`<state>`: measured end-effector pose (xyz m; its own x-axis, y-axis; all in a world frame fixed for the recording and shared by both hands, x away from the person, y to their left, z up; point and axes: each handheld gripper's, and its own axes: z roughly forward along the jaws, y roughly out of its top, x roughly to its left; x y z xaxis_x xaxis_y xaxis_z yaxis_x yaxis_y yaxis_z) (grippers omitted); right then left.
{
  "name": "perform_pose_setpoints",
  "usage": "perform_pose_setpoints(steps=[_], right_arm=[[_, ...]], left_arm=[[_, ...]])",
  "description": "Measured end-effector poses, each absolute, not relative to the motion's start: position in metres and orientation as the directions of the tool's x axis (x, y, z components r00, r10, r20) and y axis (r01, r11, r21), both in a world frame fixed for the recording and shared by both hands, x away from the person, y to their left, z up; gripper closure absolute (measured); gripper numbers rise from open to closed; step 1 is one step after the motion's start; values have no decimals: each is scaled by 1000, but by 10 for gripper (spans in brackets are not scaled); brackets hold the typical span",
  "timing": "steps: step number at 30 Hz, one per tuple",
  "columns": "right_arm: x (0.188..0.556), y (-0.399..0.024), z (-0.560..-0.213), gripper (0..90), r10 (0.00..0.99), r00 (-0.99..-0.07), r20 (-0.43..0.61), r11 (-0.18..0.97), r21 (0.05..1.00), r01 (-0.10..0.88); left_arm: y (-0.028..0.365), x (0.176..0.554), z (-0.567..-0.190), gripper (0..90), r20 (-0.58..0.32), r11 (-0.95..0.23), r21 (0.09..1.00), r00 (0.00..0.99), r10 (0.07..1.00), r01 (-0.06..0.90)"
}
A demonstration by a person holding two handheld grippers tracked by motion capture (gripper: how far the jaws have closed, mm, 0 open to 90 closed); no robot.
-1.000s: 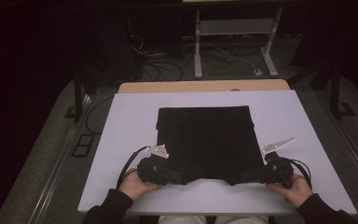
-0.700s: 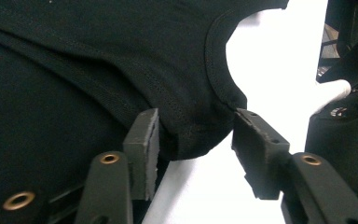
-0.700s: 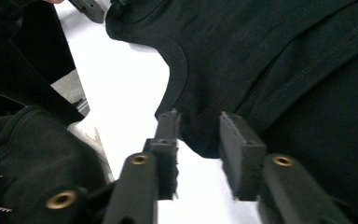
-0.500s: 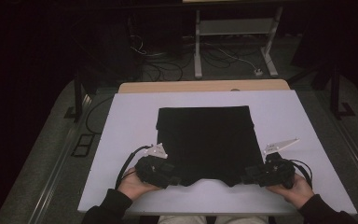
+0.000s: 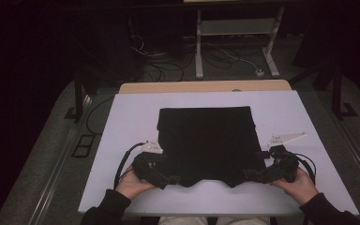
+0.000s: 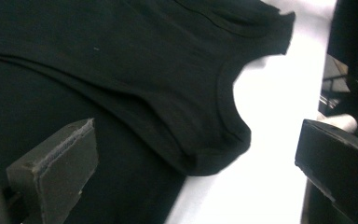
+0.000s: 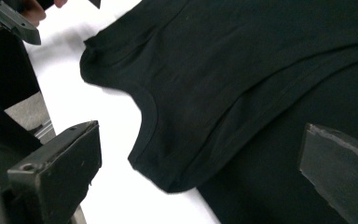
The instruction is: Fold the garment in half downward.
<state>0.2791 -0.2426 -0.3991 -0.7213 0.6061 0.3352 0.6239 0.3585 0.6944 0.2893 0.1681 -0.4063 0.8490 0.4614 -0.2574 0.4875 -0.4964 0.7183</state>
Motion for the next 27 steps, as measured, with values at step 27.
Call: perform_pose_setpoints(steps=[27], right_arm=[[324, -220, -370, 0, 627, -728, 276, 342, 743, 576]], left_arm=[[202, 291, -410, 0, -197, -427, 756, 795, 574, 496]])
